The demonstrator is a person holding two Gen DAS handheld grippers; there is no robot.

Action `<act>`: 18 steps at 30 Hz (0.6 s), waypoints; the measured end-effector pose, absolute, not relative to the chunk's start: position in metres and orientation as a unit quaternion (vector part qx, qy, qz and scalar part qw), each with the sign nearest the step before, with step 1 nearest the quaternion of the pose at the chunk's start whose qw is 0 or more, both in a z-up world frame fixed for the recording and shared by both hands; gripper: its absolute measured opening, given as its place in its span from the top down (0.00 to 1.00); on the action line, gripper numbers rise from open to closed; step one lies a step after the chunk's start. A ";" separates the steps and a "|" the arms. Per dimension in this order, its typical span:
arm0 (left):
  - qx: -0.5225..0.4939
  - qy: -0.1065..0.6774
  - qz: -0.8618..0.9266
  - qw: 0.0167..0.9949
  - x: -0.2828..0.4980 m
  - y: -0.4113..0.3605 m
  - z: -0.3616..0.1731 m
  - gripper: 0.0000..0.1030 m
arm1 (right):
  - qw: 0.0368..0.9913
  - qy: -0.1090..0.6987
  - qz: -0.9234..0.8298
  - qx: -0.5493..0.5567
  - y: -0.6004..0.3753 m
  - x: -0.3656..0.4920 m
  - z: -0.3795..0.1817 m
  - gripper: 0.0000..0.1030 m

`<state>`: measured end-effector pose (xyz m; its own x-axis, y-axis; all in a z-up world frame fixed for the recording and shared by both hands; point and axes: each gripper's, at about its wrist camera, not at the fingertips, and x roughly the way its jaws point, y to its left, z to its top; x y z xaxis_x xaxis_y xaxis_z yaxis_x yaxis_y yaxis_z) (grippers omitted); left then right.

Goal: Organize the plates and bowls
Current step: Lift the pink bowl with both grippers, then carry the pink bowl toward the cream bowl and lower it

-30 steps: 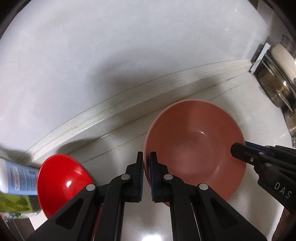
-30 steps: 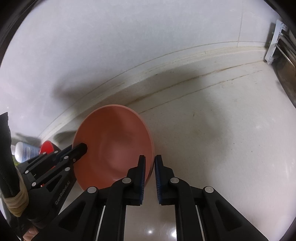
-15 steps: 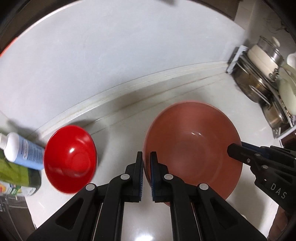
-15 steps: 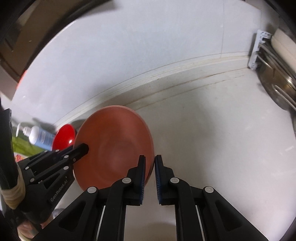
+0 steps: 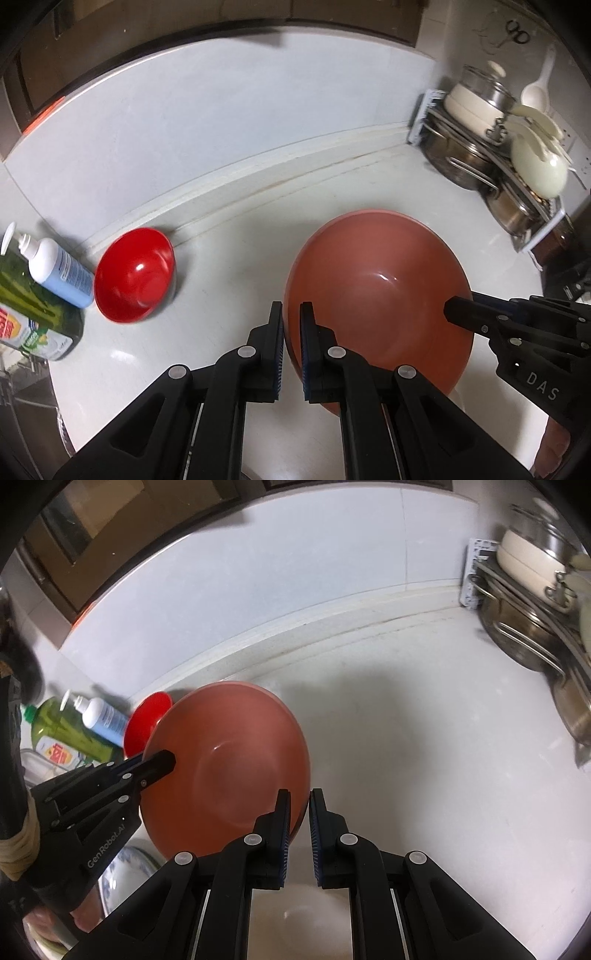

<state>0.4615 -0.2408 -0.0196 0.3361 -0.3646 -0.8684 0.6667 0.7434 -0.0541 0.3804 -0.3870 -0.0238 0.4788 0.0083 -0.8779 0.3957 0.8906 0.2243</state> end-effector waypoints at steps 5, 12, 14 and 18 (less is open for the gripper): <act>0.152 0.473 -0.325 0.804 0.434 -0.234 -0.016 0.91 | 0.837 0.494 -0.119 0.201 -0.380 0.355 -0.019 0.88; 0.144 0.473 -0.329 0.804 0.401 -0.228 -0.017 0.91 | 0.836 0.498 -0.118 0.200 -0.368 0.323 -0.019 0.88; 0.147 0.473 -0.330 0.804 0.391 -0.227 -0.019 0.91 | 0.836 0.496 -0.120 0.199 -0.366 0.314 -0.019 0.88; 0.149 0.479 -0.332 0.799 0.375 -0.226 -0.025 0.90 | 0.836 0.499 -0.120 0.195 -0.364 0.299 -0.021 0.88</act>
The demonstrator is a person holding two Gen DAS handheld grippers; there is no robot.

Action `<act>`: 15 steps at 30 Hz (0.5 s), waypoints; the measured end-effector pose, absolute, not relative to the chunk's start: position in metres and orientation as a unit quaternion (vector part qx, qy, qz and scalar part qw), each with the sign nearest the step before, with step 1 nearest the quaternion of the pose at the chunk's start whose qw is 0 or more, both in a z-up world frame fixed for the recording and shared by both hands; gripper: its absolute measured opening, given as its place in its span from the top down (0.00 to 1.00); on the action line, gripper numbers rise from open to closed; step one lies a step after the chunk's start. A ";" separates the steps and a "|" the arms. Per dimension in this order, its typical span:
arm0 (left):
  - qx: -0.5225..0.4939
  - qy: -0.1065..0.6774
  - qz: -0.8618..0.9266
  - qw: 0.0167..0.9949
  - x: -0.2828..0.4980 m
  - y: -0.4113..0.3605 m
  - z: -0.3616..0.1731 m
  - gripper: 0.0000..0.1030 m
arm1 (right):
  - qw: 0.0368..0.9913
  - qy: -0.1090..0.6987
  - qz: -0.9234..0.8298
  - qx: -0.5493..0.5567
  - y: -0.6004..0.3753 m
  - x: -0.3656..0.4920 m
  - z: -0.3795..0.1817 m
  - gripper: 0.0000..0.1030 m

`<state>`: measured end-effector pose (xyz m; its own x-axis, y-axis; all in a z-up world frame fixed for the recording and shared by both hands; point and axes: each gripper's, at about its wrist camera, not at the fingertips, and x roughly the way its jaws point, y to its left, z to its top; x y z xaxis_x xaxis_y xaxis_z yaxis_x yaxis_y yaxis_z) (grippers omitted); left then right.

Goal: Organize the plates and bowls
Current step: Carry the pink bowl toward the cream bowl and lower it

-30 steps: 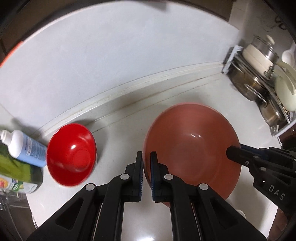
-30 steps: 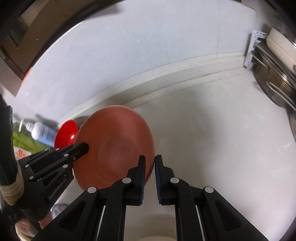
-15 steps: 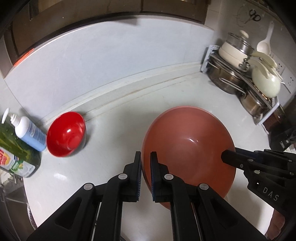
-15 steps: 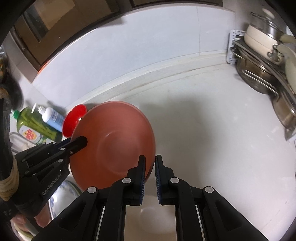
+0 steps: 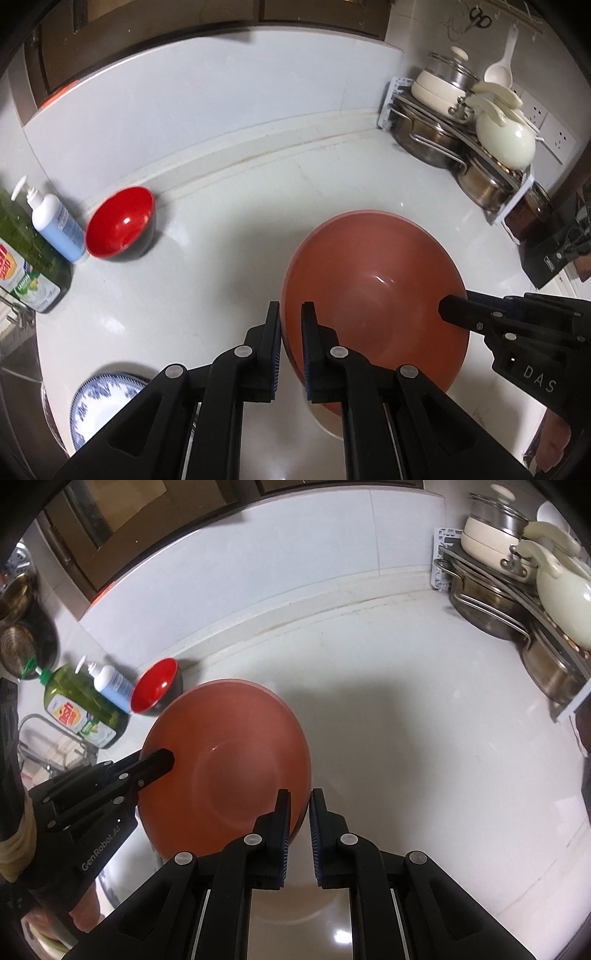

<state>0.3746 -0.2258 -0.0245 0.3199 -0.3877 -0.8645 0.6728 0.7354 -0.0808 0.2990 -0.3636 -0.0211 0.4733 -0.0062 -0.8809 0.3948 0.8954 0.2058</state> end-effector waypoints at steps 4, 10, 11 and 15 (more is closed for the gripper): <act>0.151 0.489 -0.331 0.793 0.361 -0.225 -0.033 0.90 | 0.832 0.506 -0.120 0.195 -0.364 0.285 -0.027 0.88; 0.156 0.507 -0.327 0.782 0.348 -0.224 -0.049 0.89 | 0.825 0.517 -0.120 0.193 -0.363 0.270 -0.038 0.88; 0.157 0.510 -0.326 0.781 0.346 -0.223 -0.051 0.89 | 0.823 0.520 -0.120 0.194 -0.363 0.268 -0.041 0.88; 0.158 0.519 -0.320 0.777 0.340 -0.224 -0.060 0.89 | 0.818 0.529 -0.116 0.193 -0.364 0.263 -0.049 0.88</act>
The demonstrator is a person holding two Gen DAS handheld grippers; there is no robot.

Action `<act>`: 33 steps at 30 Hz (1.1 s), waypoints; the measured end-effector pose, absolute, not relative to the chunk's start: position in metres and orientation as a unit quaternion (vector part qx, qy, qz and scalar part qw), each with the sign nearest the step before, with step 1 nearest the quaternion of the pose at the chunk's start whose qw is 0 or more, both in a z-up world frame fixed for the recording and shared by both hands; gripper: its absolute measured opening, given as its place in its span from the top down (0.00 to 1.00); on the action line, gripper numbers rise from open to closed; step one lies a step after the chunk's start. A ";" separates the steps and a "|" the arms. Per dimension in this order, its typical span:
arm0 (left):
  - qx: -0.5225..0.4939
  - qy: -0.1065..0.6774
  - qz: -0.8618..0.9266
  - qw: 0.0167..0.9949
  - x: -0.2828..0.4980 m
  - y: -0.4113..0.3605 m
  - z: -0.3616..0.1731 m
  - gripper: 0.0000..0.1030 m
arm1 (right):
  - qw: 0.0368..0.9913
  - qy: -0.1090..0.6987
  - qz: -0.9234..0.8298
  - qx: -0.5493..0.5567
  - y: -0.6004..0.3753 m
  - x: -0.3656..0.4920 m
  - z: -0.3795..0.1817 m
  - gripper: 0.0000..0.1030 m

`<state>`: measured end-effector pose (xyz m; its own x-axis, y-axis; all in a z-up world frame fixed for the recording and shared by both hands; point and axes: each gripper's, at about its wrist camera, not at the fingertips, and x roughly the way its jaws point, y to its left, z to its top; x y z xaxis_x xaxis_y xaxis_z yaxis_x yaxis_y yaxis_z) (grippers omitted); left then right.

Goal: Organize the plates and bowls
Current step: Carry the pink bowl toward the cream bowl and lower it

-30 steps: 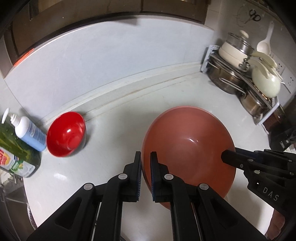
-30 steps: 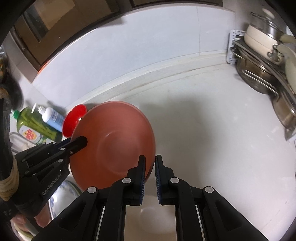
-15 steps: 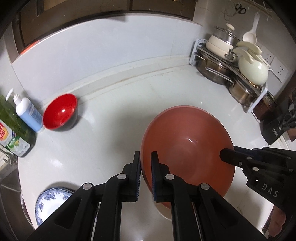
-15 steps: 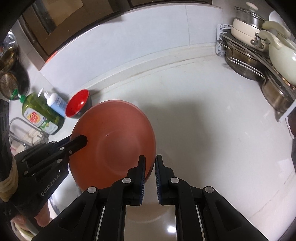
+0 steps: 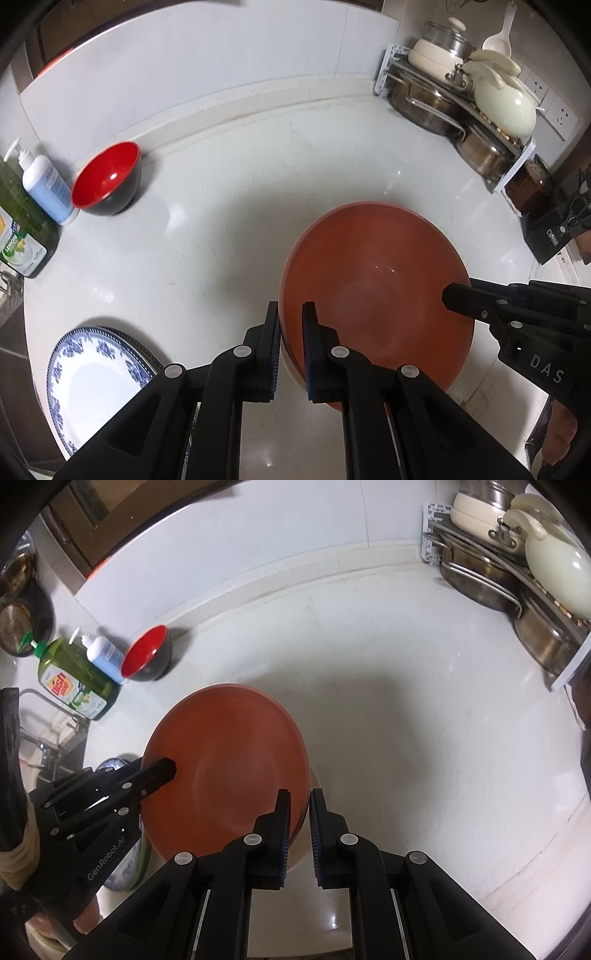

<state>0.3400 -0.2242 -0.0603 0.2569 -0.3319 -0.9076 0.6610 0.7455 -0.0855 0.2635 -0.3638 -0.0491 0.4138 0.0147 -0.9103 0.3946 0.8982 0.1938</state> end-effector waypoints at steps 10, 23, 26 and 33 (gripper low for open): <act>0.170 0.532 -0.302 0.772 0.334 -0.222 -0.080 0.89 | 0.808 0.549 -0.107 0.188 -0.364 0.258 -0.069 0.88; 0.173 0.540 -0.297 0.768 0.334 -0.222 -0.088 0.89 | 0.797 0.567 -0.097 0.186 -0.364 0.259 -0.086 0.88; 0.172 0.542 -0.296 0.767 0.335 -0.223 -0.090 0.89 | 0.797 0.568 -0.096 0.184 -0.364 0.258 -0.087 0.88; 0.176 0.539 -0.296 0.769 0.335 -0.223 -0.094 0.85 | 0.800 0.566 -0.097 0.176 -0.361 0.260 -0.089 0.88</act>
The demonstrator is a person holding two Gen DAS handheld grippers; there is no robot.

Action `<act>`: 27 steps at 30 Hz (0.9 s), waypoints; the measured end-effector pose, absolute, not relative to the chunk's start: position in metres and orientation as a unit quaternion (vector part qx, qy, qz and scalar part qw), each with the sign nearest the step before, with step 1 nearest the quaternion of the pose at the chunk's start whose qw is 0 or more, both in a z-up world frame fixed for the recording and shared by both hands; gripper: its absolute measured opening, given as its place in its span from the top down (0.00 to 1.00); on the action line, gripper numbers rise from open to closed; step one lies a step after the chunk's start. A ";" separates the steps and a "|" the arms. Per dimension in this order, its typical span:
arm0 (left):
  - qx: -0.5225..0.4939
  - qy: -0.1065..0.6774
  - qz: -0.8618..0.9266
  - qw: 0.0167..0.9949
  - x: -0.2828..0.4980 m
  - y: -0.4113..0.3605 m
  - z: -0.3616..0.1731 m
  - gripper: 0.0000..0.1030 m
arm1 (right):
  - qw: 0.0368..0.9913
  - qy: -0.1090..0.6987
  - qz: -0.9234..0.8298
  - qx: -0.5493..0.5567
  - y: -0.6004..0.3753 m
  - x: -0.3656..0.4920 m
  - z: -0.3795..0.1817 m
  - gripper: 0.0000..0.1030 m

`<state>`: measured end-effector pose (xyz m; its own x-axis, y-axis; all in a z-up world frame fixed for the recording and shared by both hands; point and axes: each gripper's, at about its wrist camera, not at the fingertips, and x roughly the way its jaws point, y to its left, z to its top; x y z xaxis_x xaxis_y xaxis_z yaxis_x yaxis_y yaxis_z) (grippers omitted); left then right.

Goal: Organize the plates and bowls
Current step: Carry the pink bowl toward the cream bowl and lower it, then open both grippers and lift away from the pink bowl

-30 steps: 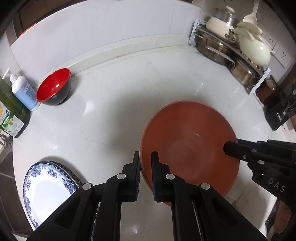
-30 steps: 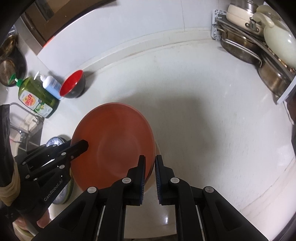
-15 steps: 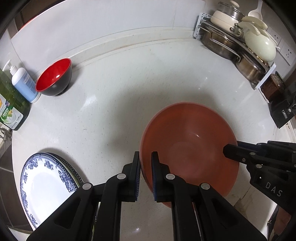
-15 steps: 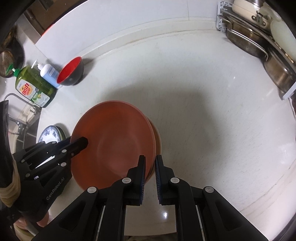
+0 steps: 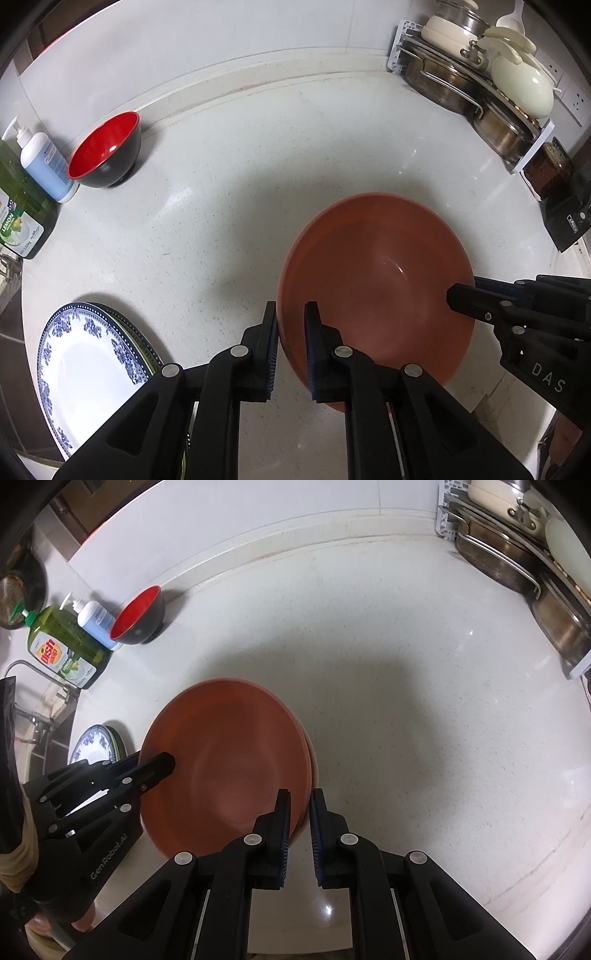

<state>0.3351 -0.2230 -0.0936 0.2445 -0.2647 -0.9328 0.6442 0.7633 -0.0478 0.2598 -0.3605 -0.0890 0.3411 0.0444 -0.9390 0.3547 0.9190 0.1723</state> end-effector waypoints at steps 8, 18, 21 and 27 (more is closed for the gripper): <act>0.170 0.543 -0.299 0.766 0.337 -0.221 -0.095 0.76 | 0.799 0.568 -0.093 0.174 -0.361 0.262 -0.091 0.88; 0.166 0.505 -0.285 0.798 0.343 -0.212 -0.071 0.46 | 0.808 0.554 -0.095 0.176 -0.361 0.261 -0.085 0.67; 0.161 0.498 -0.278 0.805 0.347 -0.207 -0.064 0.41 | 0.813 0.548 -0.097 0.172 -0.359 0.262 -0.079 0.67; 0.147 0.481 -0.262 0.824 0.360 -0.187 -0.046 0.28 | 0.827 0.531 -0.094 0.156 -0.346 0.270 -0.064 0.61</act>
